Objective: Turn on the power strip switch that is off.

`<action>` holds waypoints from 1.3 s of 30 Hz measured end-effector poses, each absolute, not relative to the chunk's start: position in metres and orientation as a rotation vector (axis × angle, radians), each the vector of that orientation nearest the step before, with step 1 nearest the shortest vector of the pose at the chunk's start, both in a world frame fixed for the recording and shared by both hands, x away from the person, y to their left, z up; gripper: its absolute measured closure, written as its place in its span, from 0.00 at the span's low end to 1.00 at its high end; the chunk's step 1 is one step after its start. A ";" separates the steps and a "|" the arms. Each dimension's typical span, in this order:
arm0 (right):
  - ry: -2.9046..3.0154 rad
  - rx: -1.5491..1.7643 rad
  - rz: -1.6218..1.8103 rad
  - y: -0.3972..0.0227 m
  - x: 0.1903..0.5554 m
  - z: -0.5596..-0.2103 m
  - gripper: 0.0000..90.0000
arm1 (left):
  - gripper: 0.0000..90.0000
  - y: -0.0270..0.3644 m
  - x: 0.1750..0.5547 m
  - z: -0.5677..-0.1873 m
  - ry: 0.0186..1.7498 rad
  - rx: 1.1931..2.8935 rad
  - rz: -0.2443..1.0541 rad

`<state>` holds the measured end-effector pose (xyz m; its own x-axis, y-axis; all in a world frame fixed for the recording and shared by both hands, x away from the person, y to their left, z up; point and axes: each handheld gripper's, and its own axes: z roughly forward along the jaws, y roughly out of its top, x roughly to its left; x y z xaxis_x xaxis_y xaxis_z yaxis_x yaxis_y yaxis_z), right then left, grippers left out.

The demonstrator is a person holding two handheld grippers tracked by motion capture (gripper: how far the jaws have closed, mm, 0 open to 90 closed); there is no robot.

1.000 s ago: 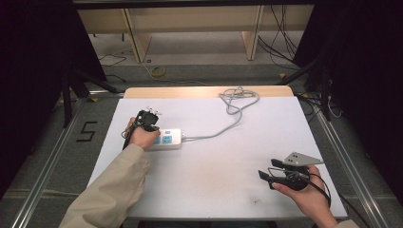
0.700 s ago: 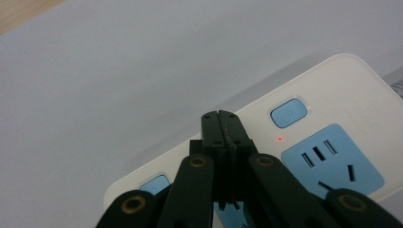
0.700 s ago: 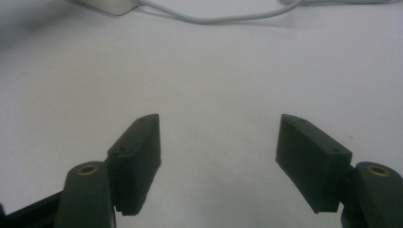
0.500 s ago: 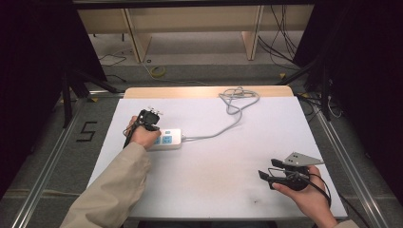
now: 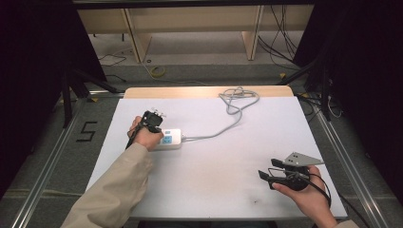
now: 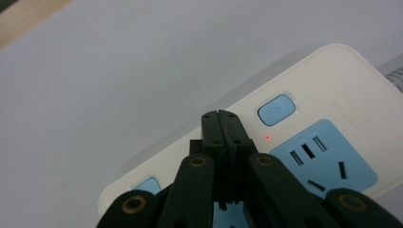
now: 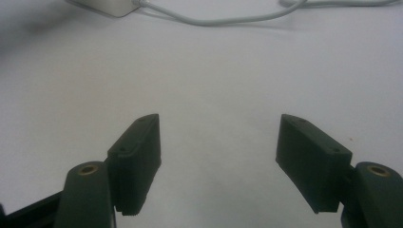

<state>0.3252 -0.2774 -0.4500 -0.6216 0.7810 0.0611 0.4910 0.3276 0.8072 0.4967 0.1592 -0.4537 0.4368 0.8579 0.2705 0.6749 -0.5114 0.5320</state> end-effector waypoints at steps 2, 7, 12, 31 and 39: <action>2.260 1.131 1.191 -0.277 0.325 -0.450 0.36 | 1.00 0.160 0.497 -0.453 1.322 2.343 0.733; 2.259 1.131 1.198 -0.278 0.325 -0.450 0.36 | 1.00 0.164 0.497 -0.453 1.345 2.299 0.692; 2.258 1.127 1.201 -0.278 0.325 -0.450 0.36 | 1.00 0.169 0.498 -0.452 1.361 2.256 0.651; 2.258 1.130 1.198 -0.278 0.325 -0.450 0.36 | 0.99 0.178 0.494 -0.440 1.352 2.192 0.686; 2.257 1.128 1.200 -0.278 0.325 -0.450 0.36 | 0.96 0.180 0.491 -0.436 1.343 2.183 0.684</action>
<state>0.3253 -0.2781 -0.4496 -0.6239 0.7791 0.0614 0.4869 0.3260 0.8104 0.4908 0.1800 -0.4363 0.3920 0.9057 0.1616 0.6634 -0.3999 0.6325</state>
